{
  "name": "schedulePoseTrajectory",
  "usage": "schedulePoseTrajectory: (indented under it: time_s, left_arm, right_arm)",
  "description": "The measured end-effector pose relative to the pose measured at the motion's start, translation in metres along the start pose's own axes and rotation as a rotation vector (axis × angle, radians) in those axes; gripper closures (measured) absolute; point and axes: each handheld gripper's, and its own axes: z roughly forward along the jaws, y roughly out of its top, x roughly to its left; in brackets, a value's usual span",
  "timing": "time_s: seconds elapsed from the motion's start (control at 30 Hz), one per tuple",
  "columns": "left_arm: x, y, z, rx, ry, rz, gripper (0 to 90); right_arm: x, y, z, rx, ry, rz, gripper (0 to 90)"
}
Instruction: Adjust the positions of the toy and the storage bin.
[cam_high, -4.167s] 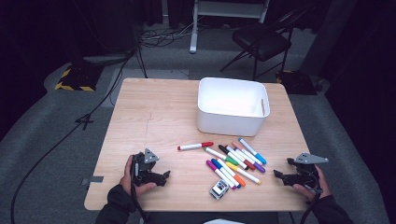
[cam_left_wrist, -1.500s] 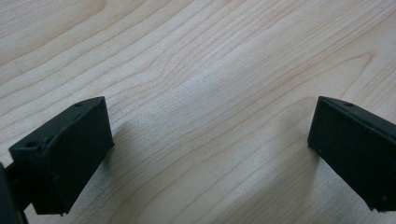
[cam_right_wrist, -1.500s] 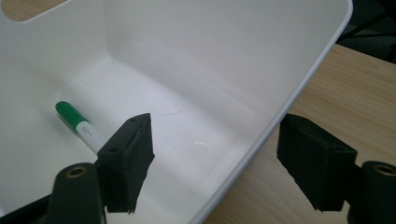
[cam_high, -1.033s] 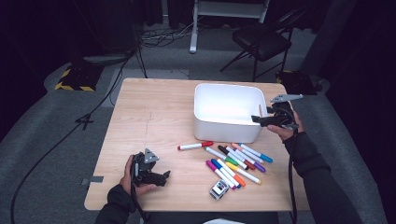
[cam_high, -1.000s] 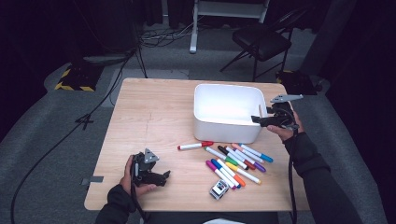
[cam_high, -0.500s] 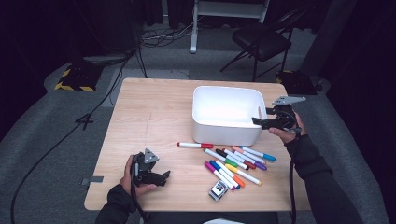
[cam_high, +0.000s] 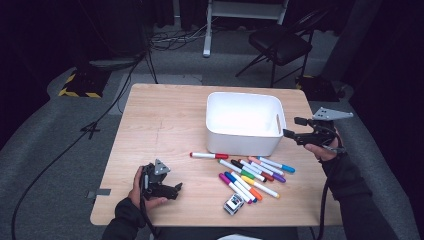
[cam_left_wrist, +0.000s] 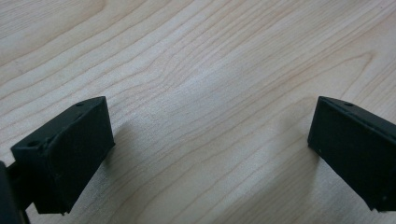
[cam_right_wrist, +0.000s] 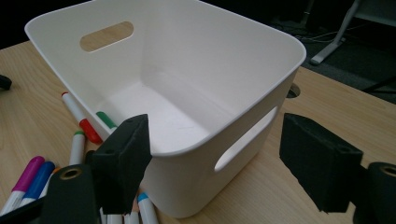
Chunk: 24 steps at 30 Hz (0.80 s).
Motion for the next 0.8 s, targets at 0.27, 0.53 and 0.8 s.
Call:
schedulePoseTrajectory:
  time_s: [0.27,0.53,0.8]
  left_arm:
    - [0.000,0.000,0.000,0.001,-0.003,-0.002,0.4]
    - [0.000,0.000,0.000,0.001,-0.004,-0.003,0.4]
    - [0.000,0.000,0.000,0.000,0.000,-0.001,0.4]
  right_arm:
    - [0.005,-0.024,-0.014,0.004,0.028,-0.079,25.3]
    - [-0.003,-0.070,-0.012,0.061,0.056,-0.054,26.4]
    - [-0.014,-0.116,0.004,0.117,0.112,-0.015,34.0]
